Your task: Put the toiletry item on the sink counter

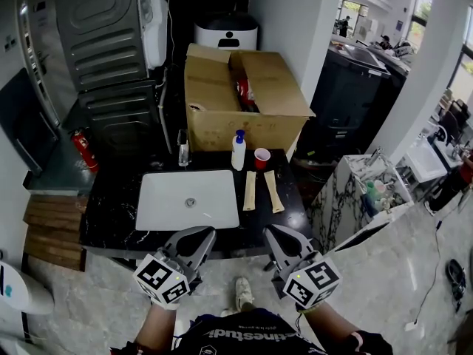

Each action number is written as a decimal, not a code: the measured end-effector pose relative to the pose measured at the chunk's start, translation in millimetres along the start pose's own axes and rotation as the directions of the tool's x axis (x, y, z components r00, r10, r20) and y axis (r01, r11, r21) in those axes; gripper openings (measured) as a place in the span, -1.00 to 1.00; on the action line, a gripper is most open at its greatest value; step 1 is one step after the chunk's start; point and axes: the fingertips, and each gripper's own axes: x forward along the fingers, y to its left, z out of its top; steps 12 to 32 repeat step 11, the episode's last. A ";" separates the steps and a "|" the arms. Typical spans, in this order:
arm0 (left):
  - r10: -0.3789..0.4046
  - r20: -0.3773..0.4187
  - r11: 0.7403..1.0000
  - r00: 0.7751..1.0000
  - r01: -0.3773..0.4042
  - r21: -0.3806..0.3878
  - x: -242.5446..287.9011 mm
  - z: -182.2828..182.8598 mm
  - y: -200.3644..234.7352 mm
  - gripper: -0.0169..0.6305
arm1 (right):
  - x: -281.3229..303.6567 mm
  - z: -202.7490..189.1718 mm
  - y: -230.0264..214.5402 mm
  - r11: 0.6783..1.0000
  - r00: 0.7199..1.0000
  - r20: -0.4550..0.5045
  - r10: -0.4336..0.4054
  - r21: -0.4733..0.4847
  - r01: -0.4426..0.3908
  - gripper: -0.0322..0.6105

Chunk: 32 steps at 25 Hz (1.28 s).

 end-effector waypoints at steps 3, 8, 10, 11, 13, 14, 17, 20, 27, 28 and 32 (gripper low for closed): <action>-0.005 -0.002 1.000 1.000 0.005 0.000 1.3 -1.4 0.2 -0.90 | 0.2 -0.7 -0.9 1.000 1.000 -0.002 0.000 0.003 0.000 -0.78; -0.015 -0.003 1.000 1.000 0.015 0.005 5.3 -1.5 -0.2 -0.91 | 0.6 0.1 -3.2 1.000 1.000 -0.006 0.001 -0.002 -0.001 -0.78; -0.020 -0.004 1.000 1.000 0.020 0.006 6.2 -1.6 -1.0 -0.90 | 0.4 -0.9 -3.4 1.000 1.000 -0.009 -0.001 -0.002 0.001 -0.78; -0.020 -0.003 1.000 1.000 0.020 0.004 6.5 -1.5 -1.2 -0.90 | 0.2 -1.4 -3.5 1.000 1.000 -0.011 -0.001 -0.003 0.001 -0.78; -0.020 -0.003 1.000 1.000 0.020 0.004 6.5 -1.5 -1.2 -0.90 | 0.2 -1.4 -3.5 1.000 1.000 -0.011 -0.001 -0.003 0.001 -0.78; -0.020 -0.003 1.000 1.000 0.020 0.004 6.5 -1.5 -1.2 -0.90 | 0.2 -1.4 -3.5 1.000 1.000 -0.011 -0.001 -0.003 0.001 -0.78; -0.020 -0.003 1.000 1.000 0.020 0.004 6.5 -1.5 -1.2 -0.90 | 0.2 -1.4 -3.5 1.000 1.000 -0.011 -0.001 -0.003 0.001 -0.78; -0.020 -0.003 1.000 1.000 0.020 0.004 6.5 -1.5 -1.2 -0.90 | 0.2 -1.4 -3.5 1.000 1.000 -0.011 -0.001 -0.003 0.001 -0.78; -0.020 -0.003 1.000 1.000 0.020 0.004 6.5 -1.5 -1.2 -0.90 | 0.2 -1.4 -3.5 1.000 1.000 -0.011 -0.001 -0.003 0.001 -0.78; -0.020 -0.003 1.000 1.000 0.020 0.004 6.5 -1.5 -1.2 -0.90 | 0.2 -1.4 -3.5 1.000 1.000 -0.011 -0.001 -0.003 0.001 -0.78; -0.020 -0.003 1.000 1.000 0.020 0.004 6.5 -1.5 -1.2 -0.90 | 0.2 -1.4 -3.5 1.000 1.000 -0.011 -0.001 -0.003 0.001 -0.78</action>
